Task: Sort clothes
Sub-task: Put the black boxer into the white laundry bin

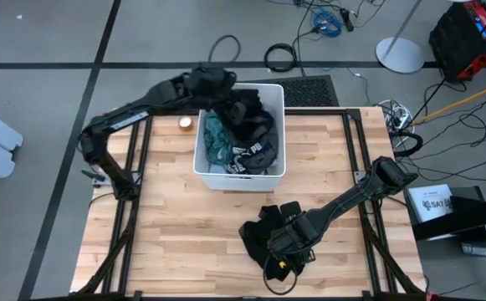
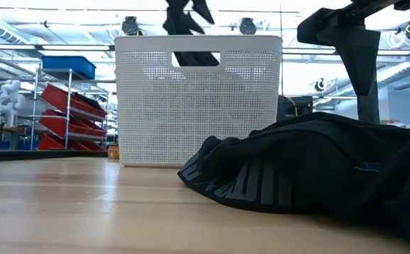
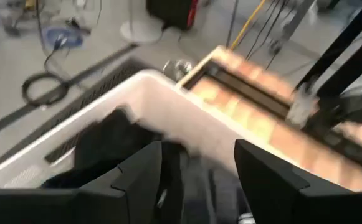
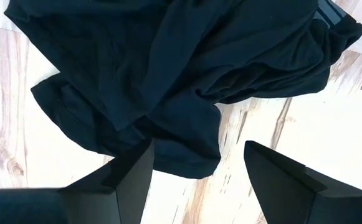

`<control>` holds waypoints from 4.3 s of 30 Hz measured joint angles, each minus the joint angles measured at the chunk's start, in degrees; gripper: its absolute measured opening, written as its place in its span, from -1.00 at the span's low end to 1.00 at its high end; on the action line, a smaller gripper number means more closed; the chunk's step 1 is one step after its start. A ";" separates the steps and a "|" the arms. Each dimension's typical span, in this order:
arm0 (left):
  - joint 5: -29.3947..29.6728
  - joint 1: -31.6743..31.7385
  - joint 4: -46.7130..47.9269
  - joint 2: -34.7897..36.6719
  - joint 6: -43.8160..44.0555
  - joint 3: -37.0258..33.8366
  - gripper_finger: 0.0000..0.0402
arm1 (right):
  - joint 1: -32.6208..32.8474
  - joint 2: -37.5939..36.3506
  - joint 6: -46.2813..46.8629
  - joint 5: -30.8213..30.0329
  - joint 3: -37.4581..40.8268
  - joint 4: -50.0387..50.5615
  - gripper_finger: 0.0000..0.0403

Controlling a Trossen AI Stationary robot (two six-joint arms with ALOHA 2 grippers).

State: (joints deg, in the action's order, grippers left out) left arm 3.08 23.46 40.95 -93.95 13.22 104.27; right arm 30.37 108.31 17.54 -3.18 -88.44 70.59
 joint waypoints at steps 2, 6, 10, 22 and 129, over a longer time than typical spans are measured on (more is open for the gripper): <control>0.34 -0.65 -1.59 1.55 0.93 0.04 0.06 | 0.00 0.00 0.02 0.00 0.00 -0.03 0.18; 0.90 -2.39 -8.36 2.34 -0.14 0.09 0.06 | 0.00 0.00 0.04 0.00 0.00 -0.06 0.18; 1.72 -4.05 -19.58 1.78 -1.54 0.09 0.06 | 0.00 0.00 1.24 0.00 0.00 -0.08 0.18; 19.03 -4.99 -42.88 0.42 10.72 0.09 0.06 | 0.13 0.00 1.52 0.11 0.00 -0.04 0.18; -21.67 3.05 -45.57 -2.85 46.20 -0.02 0.25 | -39.90 -37.72 -22.75 -0.44 27.75 -77.89 -1.00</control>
State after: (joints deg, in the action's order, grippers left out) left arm -18.59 26.50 -4.62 -96.79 59.42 104.25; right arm -9.53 70.59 -5.21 -3.62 -60.70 -7.30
